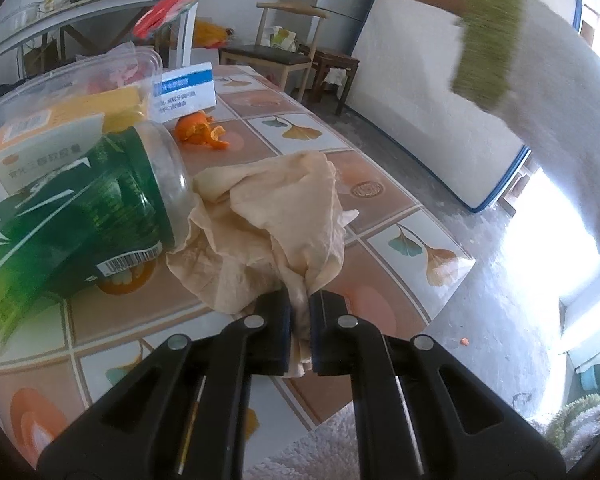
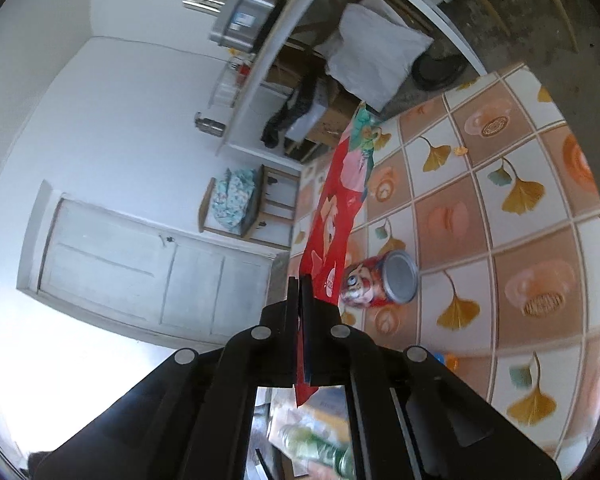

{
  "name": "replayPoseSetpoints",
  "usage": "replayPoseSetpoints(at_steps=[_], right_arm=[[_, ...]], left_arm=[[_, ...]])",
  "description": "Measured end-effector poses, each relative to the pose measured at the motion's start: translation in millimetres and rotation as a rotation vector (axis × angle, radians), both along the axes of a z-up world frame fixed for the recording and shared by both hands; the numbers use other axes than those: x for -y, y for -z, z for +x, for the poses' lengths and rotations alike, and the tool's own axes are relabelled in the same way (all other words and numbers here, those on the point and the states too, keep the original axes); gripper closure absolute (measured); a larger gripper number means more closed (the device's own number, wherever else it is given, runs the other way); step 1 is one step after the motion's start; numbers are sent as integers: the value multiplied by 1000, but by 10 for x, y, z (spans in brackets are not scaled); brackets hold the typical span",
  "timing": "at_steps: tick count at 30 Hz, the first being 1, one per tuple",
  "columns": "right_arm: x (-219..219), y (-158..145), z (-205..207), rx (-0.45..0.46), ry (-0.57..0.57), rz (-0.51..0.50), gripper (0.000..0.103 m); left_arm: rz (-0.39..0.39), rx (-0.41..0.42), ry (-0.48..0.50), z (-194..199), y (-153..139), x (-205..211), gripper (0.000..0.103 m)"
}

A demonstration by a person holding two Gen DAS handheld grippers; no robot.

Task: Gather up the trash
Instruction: 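Carry the rag and red packet over the blue wastebasket with both grippers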

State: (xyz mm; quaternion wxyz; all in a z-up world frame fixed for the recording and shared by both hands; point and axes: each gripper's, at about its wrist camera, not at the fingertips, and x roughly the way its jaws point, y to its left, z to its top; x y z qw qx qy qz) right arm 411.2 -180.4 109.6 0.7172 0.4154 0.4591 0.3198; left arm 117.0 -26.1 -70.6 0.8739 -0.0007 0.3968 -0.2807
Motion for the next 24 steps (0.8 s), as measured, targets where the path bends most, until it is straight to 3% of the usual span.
replayPoseSetpoints(at_steps=[11,24], right_arm=[[708,-371,-1035,108,80,32,101],[2226,-37,-2363,92,353,43,101]], left_arm=[[13,38,-33,-116,-191,14,98],[-50,74,53,-150,-741,379,98]])
